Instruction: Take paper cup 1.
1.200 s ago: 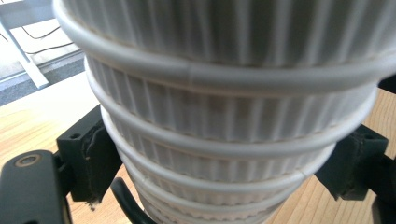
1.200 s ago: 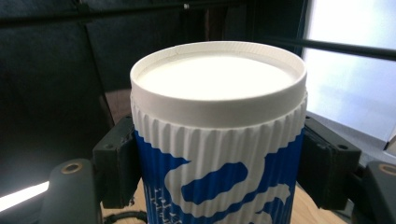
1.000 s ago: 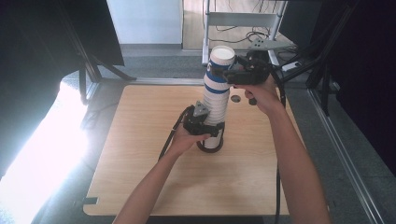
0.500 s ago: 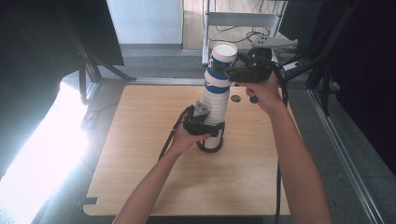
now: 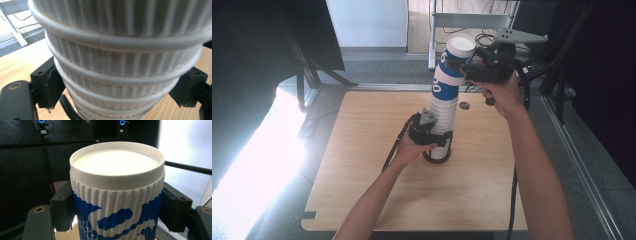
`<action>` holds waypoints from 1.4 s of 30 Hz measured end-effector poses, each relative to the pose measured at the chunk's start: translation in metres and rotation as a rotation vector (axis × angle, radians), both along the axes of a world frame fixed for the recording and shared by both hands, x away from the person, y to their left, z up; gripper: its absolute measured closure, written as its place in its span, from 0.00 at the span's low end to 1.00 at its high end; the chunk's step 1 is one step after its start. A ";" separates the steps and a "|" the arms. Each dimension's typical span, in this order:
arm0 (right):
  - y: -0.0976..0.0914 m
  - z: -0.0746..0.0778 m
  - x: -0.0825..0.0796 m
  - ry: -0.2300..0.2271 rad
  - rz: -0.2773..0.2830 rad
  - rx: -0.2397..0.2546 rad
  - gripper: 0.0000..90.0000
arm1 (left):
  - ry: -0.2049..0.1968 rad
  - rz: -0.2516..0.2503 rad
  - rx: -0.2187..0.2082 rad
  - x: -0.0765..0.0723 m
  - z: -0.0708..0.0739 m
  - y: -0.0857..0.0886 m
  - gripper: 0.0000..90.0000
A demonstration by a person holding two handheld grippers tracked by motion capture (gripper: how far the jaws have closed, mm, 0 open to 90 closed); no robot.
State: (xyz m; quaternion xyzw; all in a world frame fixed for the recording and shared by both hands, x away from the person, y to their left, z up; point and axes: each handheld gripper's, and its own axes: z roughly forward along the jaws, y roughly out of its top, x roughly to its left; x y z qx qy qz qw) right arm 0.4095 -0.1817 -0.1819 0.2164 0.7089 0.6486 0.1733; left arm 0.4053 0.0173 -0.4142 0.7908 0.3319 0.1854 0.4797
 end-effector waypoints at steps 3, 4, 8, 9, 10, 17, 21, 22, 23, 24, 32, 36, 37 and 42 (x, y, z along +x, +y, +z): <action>-0.005 0.004 -0.004 -0.010 -0.004 0.008 0.29 | -0.001 0.000 0.001 0.000 0.000 0.000 0.15; -0.006 0.005 -0.004 -0.010 -0.006 0.009 0.29 | 0.000 0.001 0.001 0.000 0.000 0.000 0.15; -0.015 0.006 -0.010 -0.016 -0.007 0.022 0.29 | -0.001 0.001 0.003 0.000 0.000 0.000 0.15; -0.019 0.005 -0.013 -0.021 -0.007 0.023 0.29 | -0.002 0.001 0.004 0.000 0.000 0.000 0.15; -0.019 0.005 -0.013 -0.021 -0.007 0.023 0.29 | -0.002 0.001 0.004 0.000 0.000 0.000 0.15; -0.036 -0.001 -0.021 -0.026 -0.017 0.036 0.29 | -0.001 0.003 0.005 0.000 0.000 0.000 0.15; -0.050 -0.005 -0.028 -0.027 -0.024 0.029 0.29 | 0.000 0.005 0.006 0.000 0.000 -0.001 0.15; -0.050 -0.005 -0.028 -0.027 -0.024 0.029 0.29 | 0.000 0.005 0.006 0.000 0.000 -0.001 0.15; -0.055 -0.007 -0.031 -0.026 -0.027 0.029 0.29 | 0.003 0.004 0.008 0.000 0.001 -0.001 0.15; -0.055 -0.007 -0.031 -0.026 -0.027 0.029 0.29 | 0.003 0.004 0.008 0.000 0.001 -0.001 0.15; -0.072 -0.018 -0.044 -0.029 -0.030 0.029 0.29 | 0.004 0.010 0.008 0.000 0.001 -0.001 0.15; -0.075 -0.026 -0.050 -0.027 -0.027 0.023 0.29 | 0.011 0.010 0.009 0.000 0.002 -0.002 0.15; -0.075 -0.030 -0.052 -0.021 -0.024 0.018 0.29 | 0.015 0.008 0.012 0.000 0.002 -0.002 0.14; -0.076 -0.046 -0.057 -0.020 -0.013 0.015 0.29 | 0.015 0.011 0.015 0.000 0.002 -0.001 0.14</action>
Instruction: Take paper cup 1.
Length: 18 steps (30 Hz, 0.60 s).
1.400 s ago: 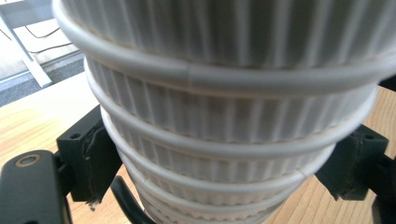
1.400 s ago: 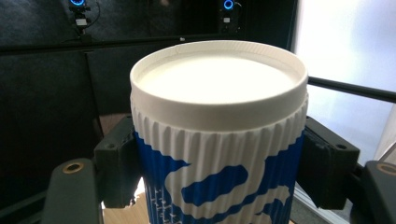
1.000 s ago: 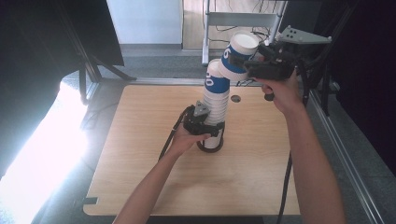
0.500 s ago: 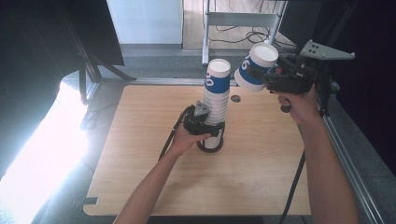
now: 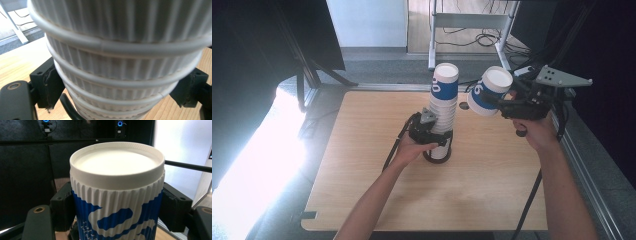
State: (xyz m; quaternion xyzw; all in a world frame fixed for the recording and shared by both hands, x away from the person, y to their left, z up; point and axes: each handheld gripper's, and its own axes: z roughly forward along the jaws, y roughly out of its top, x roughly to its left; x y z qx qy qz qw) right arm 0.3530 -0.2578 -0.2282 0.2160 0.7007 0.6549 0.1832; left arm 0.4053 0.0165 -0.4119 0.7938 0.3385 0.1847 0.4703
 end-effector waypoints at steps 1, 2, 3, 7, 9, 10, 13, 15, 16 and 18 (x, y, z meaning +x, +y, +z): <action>0.000 -0.003 0.000 0.004 0.001 -0.001 0.29 | 0.003 -0.002 -0.002 0.000 0.000 0.000 0.14; -0.001 -0.008 -0.001 0.010 0.000 -0.001 0.29 | 0.002 0.001 -0.006 0.000 0.000 -0.001 0.14; -0.002 -0.013 -0.001 0.014 0.001 -0.001 0.29 | -0.004 0.005 -0.002 0.000 0.000 -0.001 0.14; -0.003 -0.022 -0.003 0.022 0.008 0.003 0.29 | -0.009 0.008 -0.003 -0.001 0.000 -0.001 0.14; -0.004 -0.027 -0.004 0.025 0.011 0.005 0.29 | -0.014 0.010 -0.003 -0.001 0.001 -0.001 0.12; -0.005 -0.032 -0.005 0.030 0.014 0.009 0.29 | -0.014 0.009 -0.005 -0.001 0.001 -0.001 0.10; -0.005 -0.036 -0.006 0.032 0.017 0.012 0.29 | -0.018 0.010 -0.011 -0.003 0.003 -0.001 0.08; -0.005 -0.040 -0.008 0.034 0.021 0.013 0.29 | -0.028 0.017 -0.006 -0.005 0.004 -0.001 0.07; -0.005 -0.042 -0.009 0.036 0.024 0.012 0.29 | -0.038 0.027 0.003 -0.006 0.005 -0.001 0.05; -0.004 -0.046 -0.010 0.038 0.029 0.015 0.29 | -0.040 0.023 0.004 -0.007 0.007 0.000 0.05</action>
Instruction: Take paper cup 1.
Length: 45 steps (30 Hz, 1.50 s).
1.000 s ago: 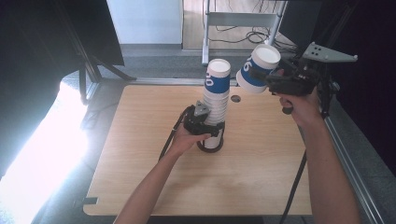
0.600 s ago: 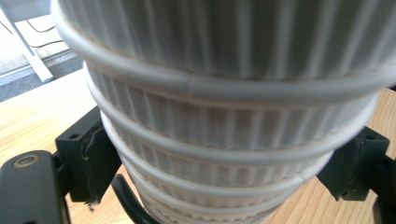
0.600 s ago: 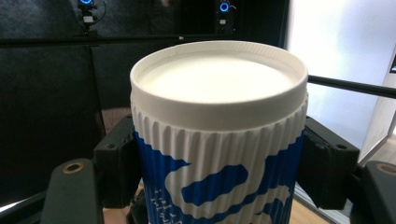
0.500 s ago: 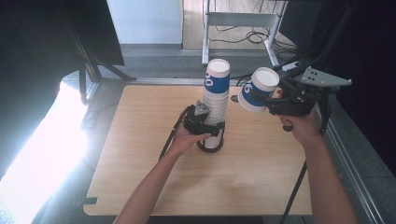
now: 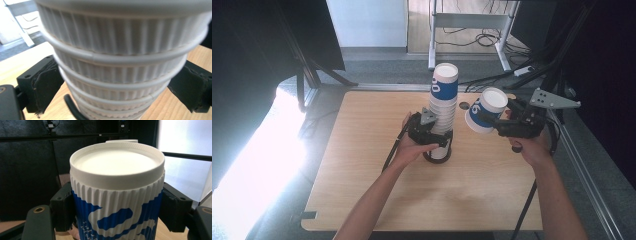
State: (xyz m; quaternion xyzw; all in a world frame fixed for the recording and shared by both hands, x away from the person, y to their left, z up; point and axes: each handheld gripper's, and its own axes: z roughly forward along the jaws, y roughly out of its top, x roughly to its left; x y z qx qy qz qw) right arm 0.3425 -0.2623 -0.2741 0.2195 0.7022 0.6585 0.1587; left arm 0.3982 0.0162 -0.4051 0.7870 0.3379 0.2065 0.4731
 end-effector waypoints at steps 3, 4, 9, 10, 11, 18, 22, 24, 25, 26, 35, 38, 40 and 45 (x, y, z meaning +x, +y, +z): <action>0.000 -0.008 -0.002 0.009 0.006 0.006 0.29 | -0.006 0.001 -0.011 -0.004 0.002 0.003 0.05; 0.000 -0.010 -0.002 0.009 0.006 0.006 0.29 | -0.006 -0.003 -0.015 -0.005 0.002 0.005 0.05; 0.002 -0.019 -0.005 0.020 0.014 0.003 0.29 | -0.010 -0.001 -0.029 -0.013 0.000 0.017 0.05; 0.002 -0.019 -0.005 0.020 0.014 0.003 0.29 | -0.011 -0.001 -0.025 -0.015 0.000 0.019 0.05; 0.002 -0.021 -0.005 0.019 0.015 0.002 0.29 | -0.014 -0.002 -0.026 -0.016 -0.001 0.022 0.05; 0.008 -0.032 -0.011 0.027 0.028 -0.003 0.29 | -0.015 -0.028 -0.027 -0.034 -0.008 0.038 0.05; 0.012 -0.041 -0.015 0.026 0.038 -0.003 0.29 | -0.022 -0.043 -0.037 -0.048 -0.012 0.047 0.06; 0.015 -0.047 -0.018 0.026 0.039 -0.009 0.29 | -0.024 -0.053 -0.042 -0.055 -0.015 0.051 0.06; 0.019 -0.054 -0.020 0.028 0.043 -0.012 0.29 | -0.023 -0.060 -0.044 -0.060 -0.017 0.054 0.06; 0.019 -0.054 -0.020 0.028 0.043 -0.012 0.29 | -0.021 -0.063 -0.046 -0.062 -0.019 0.056 0.06; 0.030 -0.086 -0.027 0.044 0.055 -0.024 0.29 | 0.007 -0.086 -0.093 -0.090 -0.040 0.074 0.07; 0.034 -0.097 -0.030 0.050 0.061 -0.024 0.29 | 0.009 -0.085 -0.105 -0.099 -0.045 0.080 0.07; 0.039 -0.109 -0.034 0.058 0.061 -0.034 0.29 | 0.012 -0.086 -0.108 -0.103 -0.048 0.085 0.07; 0.048 -0.123 -0.038 0.061 0.062 -0.059 0.29 | 0.016 -0.084 -0.118 -0.112 -0.054 0.093 0.07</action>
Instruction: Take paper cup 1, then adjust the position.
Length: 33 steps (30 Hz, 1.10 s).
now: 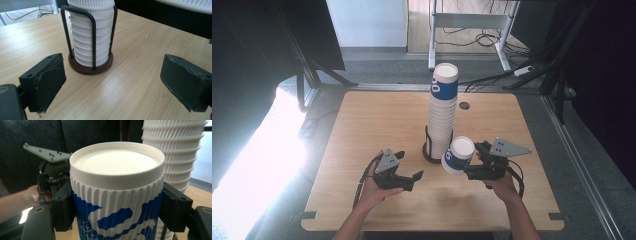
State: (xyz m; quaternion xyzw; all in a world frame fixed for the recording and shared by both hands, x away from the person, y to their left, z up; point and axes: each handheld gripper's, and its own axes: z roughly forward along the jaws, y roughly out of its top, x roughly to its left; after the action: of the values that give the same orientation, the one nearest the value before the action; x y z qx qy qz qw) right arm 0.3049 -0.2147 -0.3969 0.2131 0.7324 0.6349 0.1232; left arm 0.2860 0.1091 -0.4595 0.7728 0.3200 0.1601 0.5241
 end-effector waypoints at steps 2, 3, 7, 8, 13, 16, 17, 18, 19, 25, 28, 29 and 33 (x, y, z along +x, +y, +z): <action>0.004 -0.006 -0.002 0.014 0.008 0.002 0.29 | 0.002 -0.007 0.017 -0.002 -0.001 0.001 0.07; 0.006 -0.009 -0.003 0.019 0.012 0.005 0.29 | 0.002 -0.007 0.021 -0.004 -0.002 0.002 0.07; 0.016 -0.021 -0.006 0.036 0.020 0.015 0.29 | 0.021 -0.017 -0.007 -0.012 -0.003 0.008 0.07; 0.018 -0.023 -0.007 0.038 0.023 0.016 0.29 | 0.021 -0.018 -0.004 -0.014 -0.004 0.009 0.07; 0.030 -0.033 -0.008 0.056 0.033 -0.031 0.29 | 0.020 -0.016 0.009 -0.021 -0.007 0.014 0.07; 0.037 -0.038 -0.009 0.060 0.038 -0.043 0.29 | 0.024 -0.012 0.007 -0.023 -0.008 0.015 0.07; 0.038 -0.039 -0.009 0.062 0.040 -0.041 0.29 | 0.026 -0.014 0.008 -0.024 -0.008 0.015 0.07; 0.040 -0.039 -0.009 0.060 0.041 -0.042 0.28 | 0.024 -0.015 0.013 -0.024 -0.008 0.015 0.07; 0.042 -0.040 -0.009 0.059 0.044 -0.038 0.29 | 0.023 -0.015 0.011 -0.024 -0.008 0.015 0.07; 0.048 -0.041 -0.010 0.053 0.047 -0.035 0.28 | 0.014 -0.019 0.012 -0.029 -0.006 0.010 0.07; 0.049 -0.040 -0.011 0.050 0.045 -0.031 0.28 | 0.007 -0.019 0.016 -0.030 -0.004 0.008 0.07; 0.049 -0.041 -0.011 0.051 0.044 -0.030 0.28 | 0.007 -0.021 0.015 -0.030 -0.004 0.007 0.07; 0.052 -0.042 -0.012 0.050 0.042 -0.035 0.28 | 0.007 -0.032 0.017 -0.031 -0.003 0.002 0.07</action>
State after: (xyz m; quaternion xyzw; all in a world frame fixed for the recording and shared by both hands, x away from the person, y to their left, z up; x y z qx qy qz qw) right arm 0.2933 -0.1626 -0.4384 0.2112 0.7506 0.6188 0.0954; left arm 0.2552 0.1108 -0.4628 0.7828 0.3081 0.1518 0.5189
